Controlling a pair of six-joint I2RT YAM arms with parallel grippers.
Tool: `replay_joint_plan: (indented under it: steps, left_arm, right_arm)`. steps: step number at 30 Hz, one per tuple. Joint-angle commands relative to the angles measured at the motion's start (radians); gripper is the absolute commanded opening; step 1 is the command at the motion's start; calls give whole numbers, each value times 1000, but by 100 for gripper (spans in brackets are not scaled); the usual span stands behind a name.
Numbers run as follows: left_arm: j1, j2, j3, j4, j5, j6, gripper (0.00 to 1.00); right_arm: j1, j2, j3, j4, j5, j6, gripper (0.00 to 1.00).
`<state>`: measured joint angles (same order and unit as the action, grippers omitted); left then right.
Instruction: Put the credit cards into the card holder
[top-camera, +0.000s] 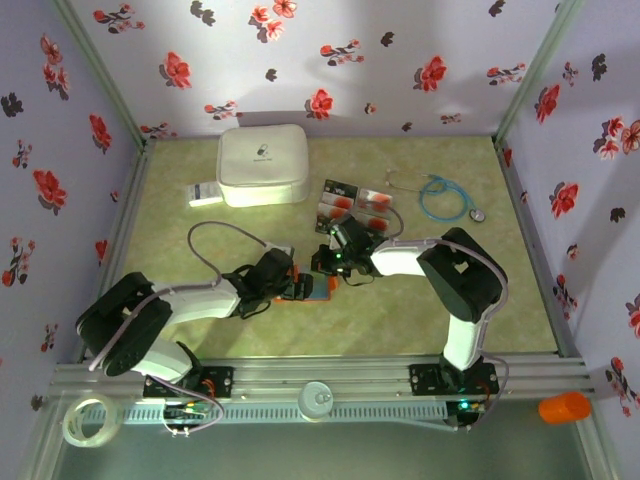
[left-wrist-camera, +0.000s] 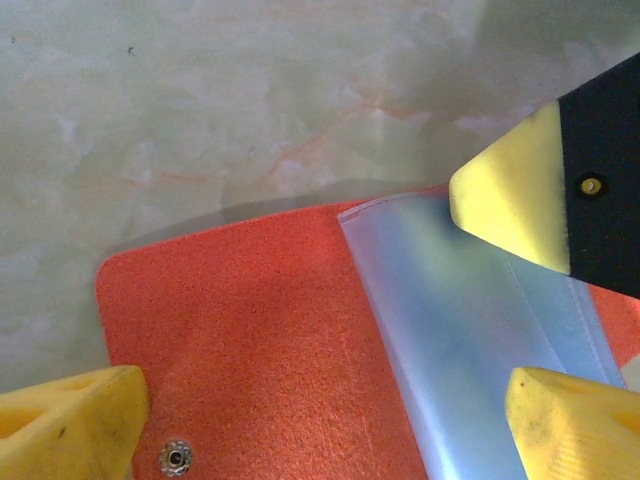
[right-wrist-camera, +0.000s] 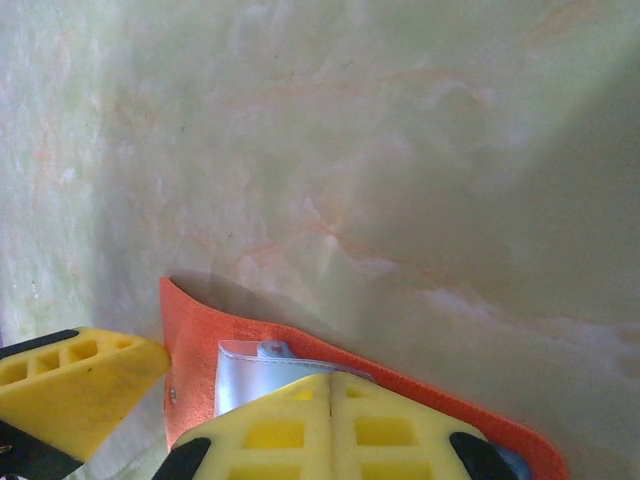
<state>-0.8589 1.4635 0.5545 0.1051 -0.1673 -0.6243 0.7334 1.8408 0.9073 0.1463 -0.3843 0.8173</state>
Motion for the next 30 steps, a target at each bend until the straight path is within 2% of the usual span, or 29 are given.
replay_joint_plan:
  steps: [1, 9, 11, 15, 17, 22, 30]
  left_arm:
    - [8, 46, -17, -19, -18, 18, 88]
    - [7, 64, -16, -16, -14, 27, 69]
    - [8, 64, -17, -15, -11, 25, 67]
    - [8, 61, -21, -13, -8, 21, 65]
    - [7, 57, -22, -13, -6, 20, 64]
    - [8, 52, -22, -15, -6, 19, 64]
    - [8, 51, -23, -11, -6, 17, 64]
  right_arm:
    - [9, 11, -18, 13, -22, 22, 0]
    - [7, -10, -9, 3, -24, 23, 0]
    - [7, -25, -6, -7, -18, 20, 5]
    - [3, -67, -5, -38, 8, 8, 25]
    - [1, -85, -10, -46, 21, 5, 32]
    - [-2, -104, -26, -47, 39, 9, 39]
    - [-1, -92, -44, -19, 29, 29, 44]
